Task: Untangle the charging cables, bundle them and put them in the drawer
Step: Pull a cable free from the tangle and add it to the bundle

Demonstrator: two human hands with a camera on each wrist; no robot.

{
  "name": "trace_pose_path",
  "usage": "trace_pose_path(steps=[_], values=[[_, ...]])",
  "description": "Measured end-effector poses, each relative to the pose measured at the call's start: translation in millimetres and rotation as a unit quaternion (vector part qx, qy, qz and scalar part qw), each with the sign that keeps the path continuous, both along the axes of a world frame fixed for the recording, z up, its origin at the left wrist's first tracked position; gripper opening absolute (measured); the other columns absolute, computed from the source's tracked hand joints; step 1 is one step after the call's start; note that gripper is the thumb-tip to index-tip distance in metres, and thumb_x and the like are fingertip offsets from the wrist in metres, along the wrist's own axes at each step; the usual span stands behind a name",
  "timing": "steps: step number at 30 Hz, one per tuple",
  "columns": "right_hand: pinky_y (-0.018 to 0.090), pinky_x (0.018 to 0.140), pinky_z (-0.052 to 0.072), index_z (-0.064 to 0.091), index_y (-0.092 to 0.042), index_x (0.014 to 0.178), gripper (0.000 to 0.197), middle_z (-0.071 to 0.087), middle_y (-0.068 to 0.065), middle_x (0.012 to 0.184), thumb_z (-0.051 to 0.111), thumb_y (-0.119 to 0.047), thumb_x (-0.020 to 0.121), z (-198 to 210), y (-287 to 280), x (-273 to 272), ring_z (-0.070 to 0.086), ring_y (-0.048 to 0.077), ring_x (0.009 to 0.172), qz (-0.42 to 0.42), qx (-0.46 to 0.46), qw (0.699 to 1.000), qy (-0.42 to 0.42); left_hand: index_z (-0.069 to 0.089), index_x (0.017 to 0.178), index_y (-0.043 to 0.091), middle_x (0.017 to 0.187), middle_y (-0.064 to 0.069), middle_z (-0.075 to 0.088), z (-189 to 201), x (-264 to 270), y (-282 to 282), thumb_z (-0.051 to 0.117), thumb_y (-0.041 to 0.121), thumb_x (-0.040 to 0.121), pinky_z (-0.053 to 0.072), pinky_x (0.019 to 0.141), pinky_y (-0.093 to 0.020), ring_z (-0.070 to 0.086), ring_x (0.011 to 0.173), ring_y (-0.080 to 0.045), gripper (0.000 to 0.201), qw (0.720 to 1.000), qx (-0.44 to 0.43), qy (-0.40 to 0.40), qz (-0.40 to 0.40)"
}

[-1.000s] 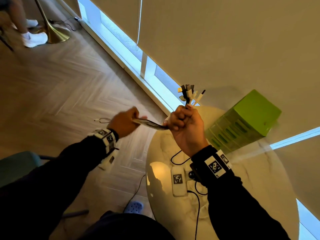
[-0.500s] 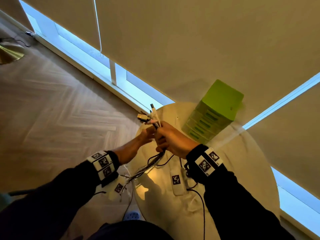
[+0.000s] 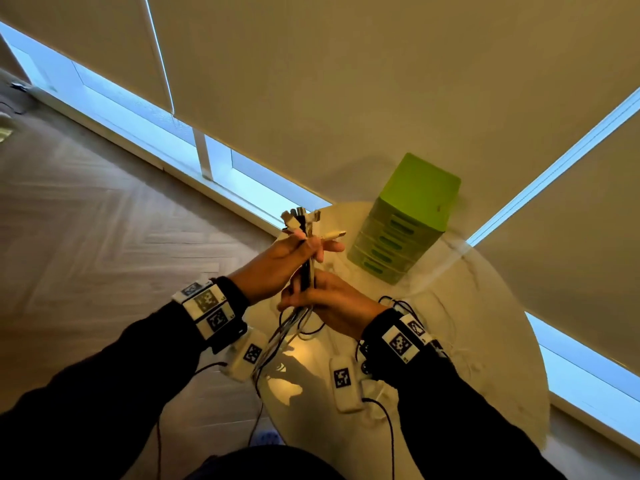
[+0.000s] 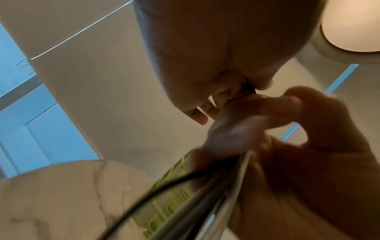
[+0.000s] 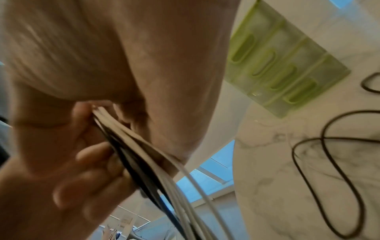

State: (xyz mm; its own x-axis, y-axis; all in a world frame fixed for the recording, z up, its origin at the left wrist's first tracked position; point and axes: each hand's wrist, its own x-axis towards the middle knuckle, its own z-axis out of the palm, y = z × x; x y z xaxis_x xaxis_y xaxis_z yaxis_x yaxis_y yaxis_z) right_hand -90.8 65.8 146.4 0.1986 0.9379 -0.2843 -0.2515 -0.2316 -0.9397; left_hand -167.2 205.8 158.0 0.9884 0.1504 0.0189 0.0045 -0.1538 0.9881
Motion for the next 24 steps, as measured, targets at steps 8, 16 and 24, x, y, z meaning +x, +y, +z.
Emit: trace_pose_path(steps=[8, 16, 24], values=[[0.039, 0.093, 0.053, 0.066, -0.001, 0.101, 0.02, 0.064, -0.002, 0.069, 0.076, -0.008, 0.086, -42, 7, -2, 0.066, 0.013, 0.082, 0.094, -0.142, 0.975, -0.142, 0.039, 0.086, 0.012, 0.062, -0.003, 0.043, 15, -11, -10, 0.032, 0.046, 0.102, 0.05, 0.071, -0.031, 0.05, 0.058, -0.019, 0.038, 0.989, -0.126, 0.05, -0.051], [0.036, 0.058, 0.028, 0.038, -0.017, 0.056, 0.04, 0.048, 0.007, 0.06, 0.052, -0.023, 0.093, -53, 37, 6, 0.043, 0.027, 0.059, -0.197, -0.203, 0.853, -0.438, 0.037, 0.085, 0.021, 0.069, 0.008, 0.036, 23, 18, -10, 0.038, 0.029, 0.107, 0.039, 0.072, -0.028, 0.032, 0.064, -0.012, 0.023, 0.964, -0.243, -0.048, 0.099], [0.028, 0.071, 0.046, 0.057, -0.025, 0.084, 0.04, 0.06, -0.009, 0.082, 0.08, -0.056, 0.074, -107, 17, -10, 0.057, 0.009, 0.076, 0.034, -0.166, 0.957, -0.236, 0.038, 0.097, 0.027, 0.078, 0.006, 0.032, -31, 17, -4, 0.044, 0.033, 0.105, 0.034, 0.065, -0.027, 0.034, 0.063, -0.006, 0.012, 0.982, -0.14, 0.064, 0.109]])
